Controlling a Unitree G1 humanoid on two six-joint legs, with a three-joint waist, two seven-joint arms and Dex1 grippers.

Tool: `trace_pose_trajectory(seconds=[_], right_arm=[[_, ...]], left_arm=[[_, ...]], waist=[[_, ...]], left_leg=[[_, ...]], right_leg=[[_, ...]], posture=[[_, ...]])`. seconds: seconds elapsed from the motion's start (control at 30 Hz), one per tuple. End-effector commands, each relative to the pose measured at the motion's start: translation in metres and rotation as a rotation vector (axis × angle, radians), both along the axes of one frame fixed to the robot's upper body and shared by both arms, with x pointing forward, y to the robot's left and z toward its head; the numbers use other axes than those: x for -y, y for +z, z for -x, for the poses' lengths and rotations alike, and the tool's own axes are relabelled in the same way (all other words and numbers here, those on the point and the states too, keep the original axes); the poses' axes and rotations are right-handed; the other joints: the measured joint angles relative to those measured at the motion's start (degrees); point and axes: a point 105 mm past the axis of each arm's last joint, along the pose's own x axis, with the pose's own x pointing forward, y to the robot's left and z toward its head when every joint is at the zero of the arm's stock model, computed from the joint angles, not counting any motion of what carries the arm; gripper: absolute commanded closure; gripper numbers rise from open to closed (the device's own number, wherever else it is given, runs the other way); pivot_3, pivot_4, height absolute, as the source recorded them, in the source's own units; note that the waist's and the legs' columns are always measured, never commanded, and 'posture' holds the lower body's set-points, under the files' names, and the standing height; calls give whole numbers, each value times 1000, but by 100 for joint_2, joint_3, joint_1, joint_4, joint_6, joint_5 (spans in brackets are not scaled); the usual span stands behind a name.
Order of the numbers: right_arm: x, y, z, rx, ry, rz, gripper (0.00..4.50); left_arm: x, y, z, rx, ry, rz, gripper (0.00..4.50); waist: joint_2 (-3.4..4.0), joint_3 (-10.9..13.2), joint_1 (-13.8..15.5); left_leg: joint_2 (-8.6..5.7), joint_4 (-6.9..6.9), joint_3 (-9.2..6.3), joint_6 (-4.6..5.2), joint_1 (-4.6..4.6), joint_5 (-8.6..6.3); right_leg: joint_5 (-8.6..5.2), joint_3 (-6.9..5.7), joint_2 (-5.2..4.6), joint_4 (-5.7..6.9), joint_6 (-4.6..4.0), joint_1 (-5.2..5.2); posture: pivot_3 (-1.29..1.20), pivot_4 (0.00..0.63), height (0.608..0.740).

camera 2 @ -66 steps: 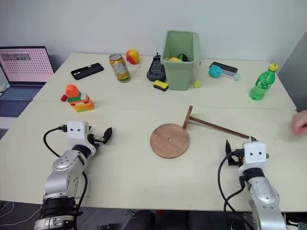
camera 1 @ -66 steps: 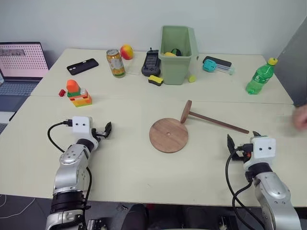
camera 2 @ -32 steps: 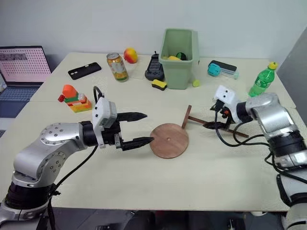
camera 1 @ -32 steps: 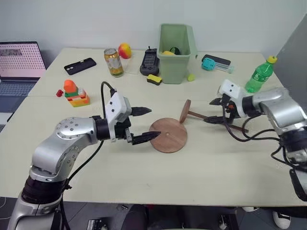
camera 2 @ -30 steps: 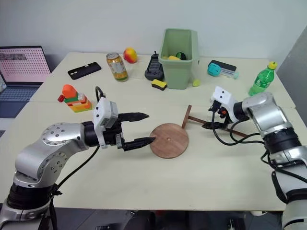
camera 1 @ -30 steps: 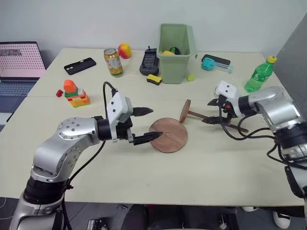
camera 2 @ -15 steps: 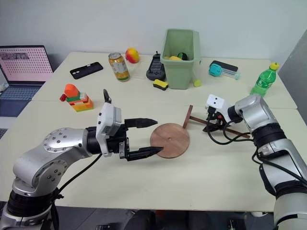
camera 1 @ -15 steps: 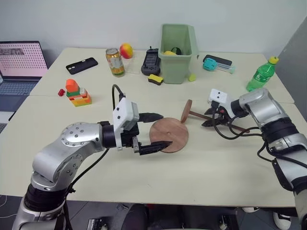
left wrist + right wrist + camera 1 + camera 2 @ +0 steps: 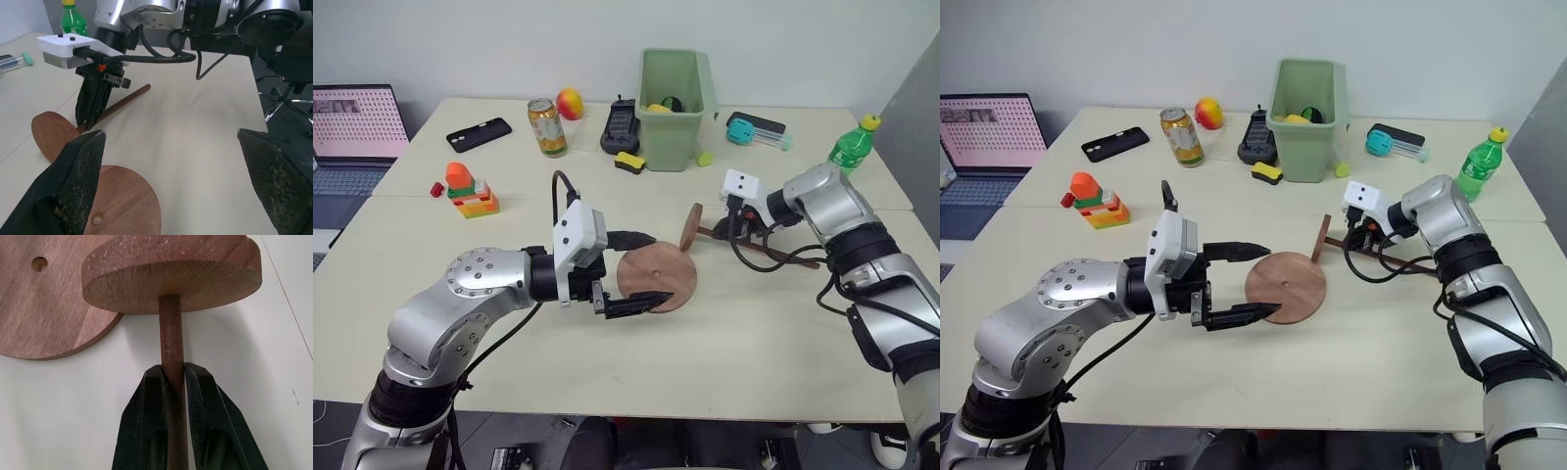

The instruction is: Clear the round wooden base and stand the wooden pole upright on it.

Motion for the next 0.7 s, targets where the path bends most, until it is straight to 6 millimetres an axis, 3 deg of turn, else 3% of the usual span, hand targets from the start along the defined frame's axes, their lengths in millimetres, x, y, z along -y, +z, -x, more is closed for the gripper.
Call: trace_pose_trajectory(seconds=[0.03, 0.4, 0.57, 0.7], right_arm=[[-2, 18, -7, 52, -14, -24, 4276], [4, 23, -6, 35, -32, -37, 4276], [14, 44, -6, 63, -39, -46, 4276], [8, 66, -7, 102, -60, -159, 4276]], left_arm=[[-3, 7, -1, 31, 11, 13, 0], [-16, 13, -12, 23, 39, 22, 0], [-22, 16, -17, 27, 52, 23, 0], [-26, 22, -19, 9, 79, 84, 0]], waist=[[0, 0, -3], [1, 1, -5], [3, 2, -3], [3, 2, -4]], left_leg=[[0, 0, 0, 0, 0, 0], [-1, -1, -1, -2, -2, 1], [-2, -1, 1, -2, -3, 1], [-1, -1, 1, 0, -2, 0]], right_leg=[[0, 0, 0, 0, 0, 0], [0, -1, -1, -1, 0, -1], [0, -1, -1, -2, 0, -2], [0, -1, -1, -1, 0, -2]], posture=[[0, 150, 740], [0, 150, 740], [0, 150, 740], [0, 150, 740]])
